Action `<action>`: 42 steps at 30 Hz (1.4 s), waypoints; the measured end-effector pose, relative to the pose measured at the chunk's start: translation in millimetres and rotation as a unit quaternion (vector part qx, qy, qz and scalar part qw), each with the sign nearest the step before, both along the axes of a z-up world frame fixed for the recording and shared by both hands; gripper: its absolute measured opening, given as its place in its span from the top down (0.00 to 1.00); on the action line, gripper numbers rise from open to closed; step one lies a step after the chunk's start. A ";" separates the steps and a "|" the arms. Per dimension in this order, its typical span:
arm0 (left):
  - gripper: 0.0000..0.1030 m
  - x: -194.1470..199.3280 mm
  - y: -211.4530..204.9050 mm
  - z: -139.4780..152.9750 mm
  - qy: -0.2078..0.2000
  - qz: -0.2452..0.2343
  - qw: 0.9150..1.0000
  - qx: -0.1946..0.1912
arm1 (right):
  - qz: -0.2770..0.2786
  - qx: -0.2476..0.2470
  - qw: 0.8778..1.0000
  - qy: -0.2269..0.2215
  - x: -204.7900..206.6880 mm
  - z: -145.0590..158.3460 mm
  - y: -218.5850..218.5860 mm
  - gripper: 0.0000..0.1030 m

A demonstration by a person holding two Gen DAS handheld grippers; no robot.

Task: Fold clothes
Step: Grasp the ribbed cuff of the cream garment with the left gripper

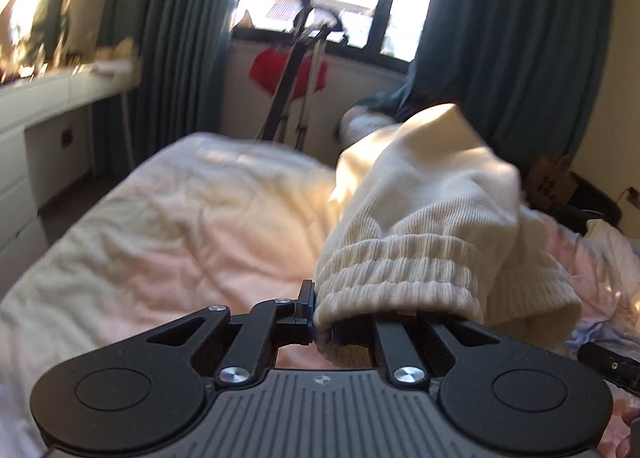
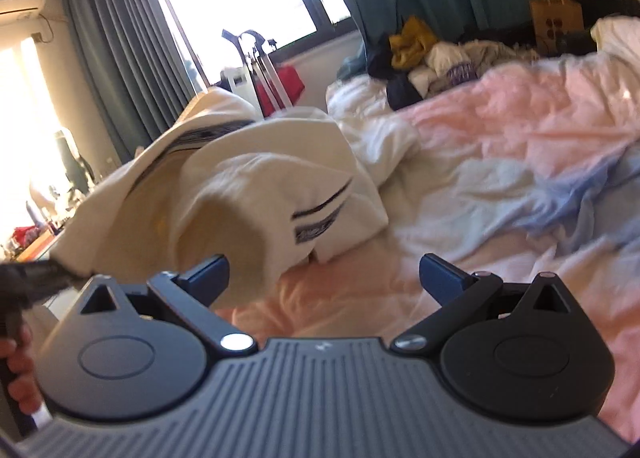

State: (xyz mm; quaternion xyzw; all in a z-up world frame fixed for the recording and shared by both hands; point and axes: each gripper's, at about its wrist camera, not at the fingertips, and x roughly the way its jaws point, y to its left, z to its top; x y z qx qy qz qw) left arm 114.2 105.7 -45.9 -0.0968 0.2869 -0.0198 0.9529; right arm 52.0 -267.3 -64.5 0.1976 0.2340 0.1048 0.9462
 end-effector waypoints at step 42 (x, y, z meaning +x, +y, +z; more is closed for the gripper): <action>0.29 -100.9 -18.2 -20.9 0.094 -0.016 0.995 -0.031 | 0.014 -0.048 0.995 -0.081 -14.8 9.5 34.5 0.79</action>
